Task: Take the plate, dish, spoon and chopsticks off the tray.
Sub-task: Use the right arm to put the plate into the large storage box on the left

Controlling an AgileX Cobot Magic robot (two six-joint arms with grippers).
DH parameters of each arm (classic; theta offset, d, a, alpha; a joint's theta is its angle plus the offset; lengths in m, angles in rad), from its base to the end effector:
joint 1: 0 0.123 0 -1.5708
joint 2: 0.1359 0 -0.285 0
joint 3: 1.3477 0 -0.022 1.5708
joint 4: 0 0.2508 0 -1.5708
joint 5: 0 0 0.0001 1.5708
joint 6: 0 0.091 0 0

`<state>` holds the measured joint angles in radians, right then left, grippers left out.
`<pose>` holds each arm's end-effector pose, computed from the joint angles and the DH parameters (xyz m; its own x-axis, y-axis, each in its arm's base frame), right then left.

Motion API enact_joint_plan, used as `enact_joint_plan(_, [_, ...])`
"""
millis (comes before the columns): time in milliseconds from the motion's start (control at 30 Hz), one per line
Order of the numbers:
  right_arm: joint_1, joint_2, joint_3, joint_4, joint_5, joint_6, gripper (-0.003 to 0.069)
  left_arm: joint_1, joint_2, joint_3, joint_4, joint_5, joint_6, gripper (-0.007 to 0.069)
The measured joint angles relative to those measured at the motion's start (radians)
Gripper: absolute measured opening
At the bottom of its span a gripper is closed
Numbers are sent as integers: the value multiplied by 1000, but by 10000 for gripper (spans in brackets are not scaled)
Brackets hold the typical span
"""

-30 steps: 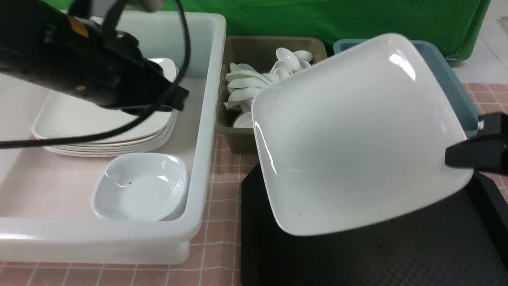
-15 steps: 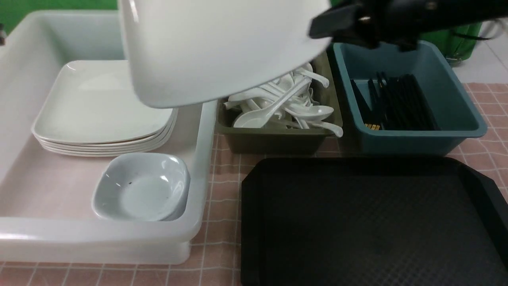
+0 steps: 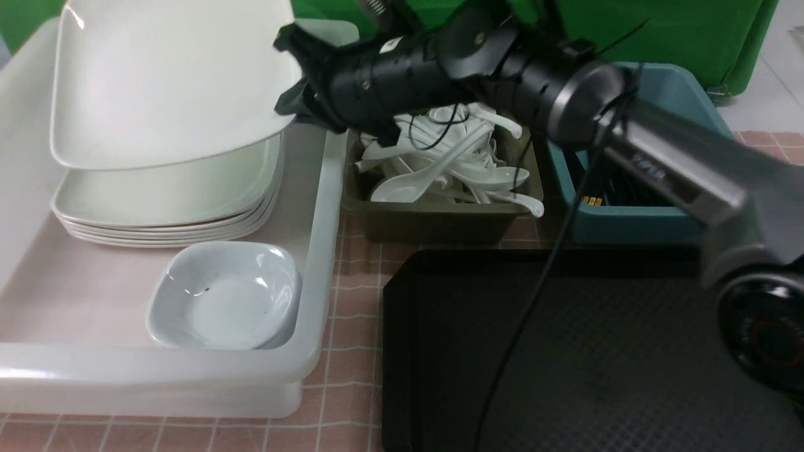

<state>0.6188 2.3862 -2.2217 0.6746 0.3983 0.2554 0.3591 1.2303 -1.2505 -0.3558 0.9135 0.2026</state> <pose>0.4476 0.3459 0.2570 -0.7762 0.3733 -0.5081 -0.2249 0.5889 0.7763 0.2443 0.0649 0.3896 -0.6515 -0.2658 -0.7106 -0.1668 0.9639 -0.2076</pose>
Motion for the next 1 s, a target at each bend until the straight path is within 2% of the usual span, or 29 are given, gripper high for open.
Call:
enact_joint_plan(67, [10, 17, -4, 4, -26, 6, 112, 0, 0, 0, -1, 0, 0, -3])
enact_joint_plan(167, [24, 31, -7, 5, -78, 19, 249, 1, 0, 0, -2, 0, 2, -3])
enact_joint_plan(233, [26, 34, -8, 10, -86, 22, 310, 1, 0, 0, -2, -1, 3, -3])
enact_joint_plan(300, [28, 35, -10, 10, -88, 22, 334, 1, 0, 0, -2, -1, 3, -3])
enact_joint_plan(433, [36, 33, -15, 18, -82, 21, 343, 1, 0, 0, -2, -3, 3, -3])
enact_joint_plan(600, [15, 1, -15, 19, 51, -61, 337, 1, 0, 0, -15, -3, 3, -3])
enact_joint_plan(700, [-37, -67, -15, -10, 204, -144, 268, -17, 0, 0, -56, 5, 9, -3])
enact_joint_plan(767, [-100, -167, -15, -112, 341, -239, 116, -69, 0, 0, -95, 9, 40, -3])
enact_joint_plan(800, [-120, -211, -15, -169, 389, -255, 77, -110, 0, 0, -114, 10, 62, -3])
enact_joint_plan(833, [-125, -224, -15, -185, 401, -255, 70, -119, 0, 0, -118, 10, 70, -3])
enact_joint_plan(867, [-161, -334, -16, -362, 506, -265, 34, -204, 0, 0, -140, 7, 103, -3])
enact_joint_plan(900, [-171, -395, -16, -450, 566, -265, 30, -263, -2, 0, -147, 0, 116, -3])
enact_joint_plan(933, [-176, -407, -16, -494, 579, -264, 30, -275, -2, 0, -149, -1, 116, -3])
enact_joint_plan(967, [-187, -500, -18, -665, 682, -255, 30, -380, -11, 0, -153, -20, 144, -3])
enact_joint_plan(1000, [-189, -556, -16, -759, 731, -255, 30, -433, -20, 0, -153, -35, 163, -3])
